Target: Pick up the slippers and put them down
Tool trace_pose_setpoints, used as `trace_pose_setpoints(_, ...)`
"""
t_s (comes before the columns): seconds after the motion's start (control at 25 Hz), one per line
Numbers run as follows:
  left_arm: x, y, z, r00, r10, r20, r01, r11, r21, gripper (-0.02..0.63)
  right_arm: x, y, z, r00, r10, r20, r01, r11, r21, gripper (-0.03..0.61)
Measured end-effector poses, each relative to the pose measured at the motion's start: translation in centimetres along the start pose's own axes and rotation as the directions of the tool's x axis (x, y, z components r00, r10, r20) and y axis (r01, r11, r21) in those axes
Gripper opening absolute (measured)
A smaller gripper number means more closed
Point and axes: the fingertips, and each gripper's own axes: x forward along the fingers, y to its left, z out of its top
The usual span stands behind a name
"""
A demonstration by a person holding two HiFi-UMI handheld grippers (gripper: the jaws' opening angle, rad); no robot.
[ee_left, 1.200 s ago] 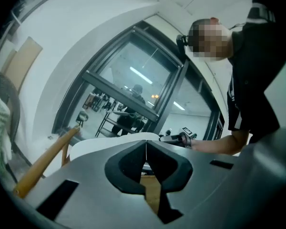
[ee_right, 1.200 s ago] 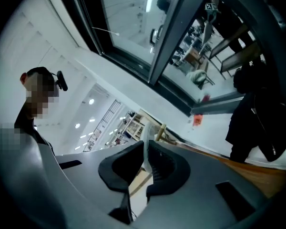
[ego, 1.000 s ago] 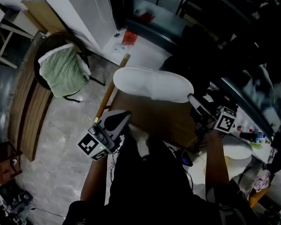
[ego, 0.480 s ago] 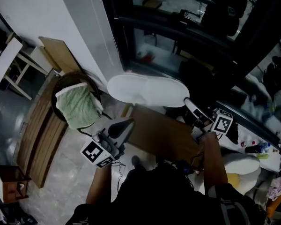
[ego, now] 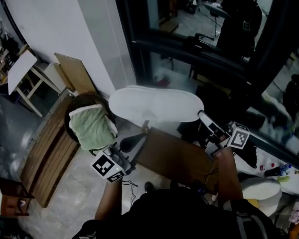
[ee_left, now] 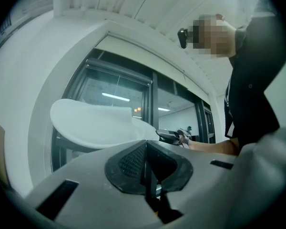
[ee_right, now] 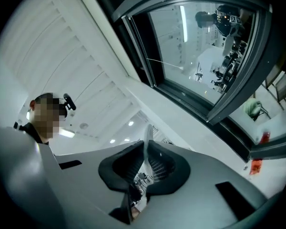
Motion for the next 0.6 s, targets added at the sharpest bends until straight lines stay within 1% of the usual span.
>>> trace_pose_setpoints(0.12, 0.5, 0.8, 0.3, 1.000, 0.004, -0.004, -0.004, 1.000, 0.005, 0.012, 0.5, -0.6, 0.5, 1.000, 0.010, 0.009, -0.010, 0.999, 0.032, 0.043)
trace_pose_setpoints(0.32, -0.5, 0.0, 0.2, 1.000, 0.013, -0.022, -0.013, 1.000, 0.015, 0.012, -0.6, -0.3, 0.0, 0.999, 0.017, 0.034, -0.020, 0.997, 0.075, 0.043)
trace_pose_setpoints(0.48, -1.1, -0.4, -0.5, 0.999, 0.027, -0.024, -0.027, 1.000, -0.005, 0.012, -1.1, -0.2, -0.5, 1.000, 0.000, 0.019, -0.002, 0.997, 0.073, 0.043)
trace_pose_setpoints(0.6, -0.9, 0.2, -1.8, 0.999, 0.029, -0.028, -0.031, 0.999, -0.042, 0.012, -1.8, -1.8, -0.9, 0.999, -0.033, 0.013, 0.032, 0.995, 0.095, 0.043)
